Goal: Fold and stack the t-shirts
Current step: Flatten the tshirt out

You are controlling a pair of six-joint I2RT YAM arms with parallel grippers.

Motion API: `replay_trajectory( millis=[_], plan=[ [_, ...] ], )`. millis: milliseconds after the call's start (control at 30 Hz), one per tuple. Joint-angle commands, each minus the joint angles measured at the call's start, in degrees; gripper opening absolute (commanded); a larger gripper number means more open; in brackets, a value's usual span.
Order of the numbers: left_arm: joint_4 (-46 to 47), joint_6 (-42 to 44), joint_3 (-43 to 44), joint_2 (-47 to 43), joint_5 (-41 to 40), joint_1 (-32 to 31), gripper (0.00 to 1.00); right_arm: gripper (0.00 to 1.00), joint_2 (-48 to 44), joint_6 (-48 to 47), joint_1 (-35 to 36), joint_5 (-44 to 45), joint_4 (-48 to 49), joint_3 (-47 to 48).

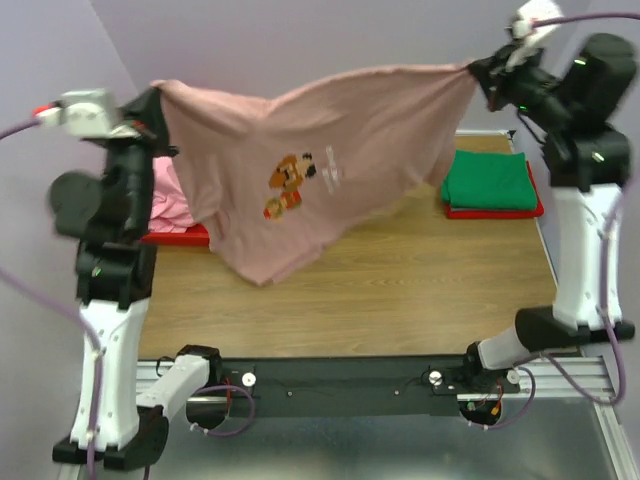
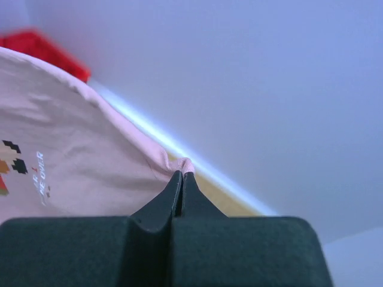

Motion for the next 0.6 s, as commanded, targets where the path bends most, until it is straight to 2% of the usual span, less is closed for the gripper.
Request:
replay_trajectory(
  millis=[0, 167, 400, 567],
  plan=[
    [9.0, -4.2, 8.1, -6.1, 7.7, 0.2, 0.00, 0.00, -7.8, -1.4, 0.2, 5.1, -0.5, 5.9],
    [13.0, -9.4, 20.8, -8.4, 12.2, 0.2, 0.00, 0.01, -14.6, -1.0, 0.2, 9.4, 0.6, 16.3],
    [15.2, -15.4, 35.2, -8.0, 15.2, 0.8, 0.00, 0.00, -20.6, -2.3, 0.2, 15.9, 5.5, 21.1],
    [15.4, -16.0, 37.0, -8.2, 15.0, 1.6, 0.00, 0.00, -21.8, -3.4, 0.2, 17.9, 6.9, 21.1]
  ],
)
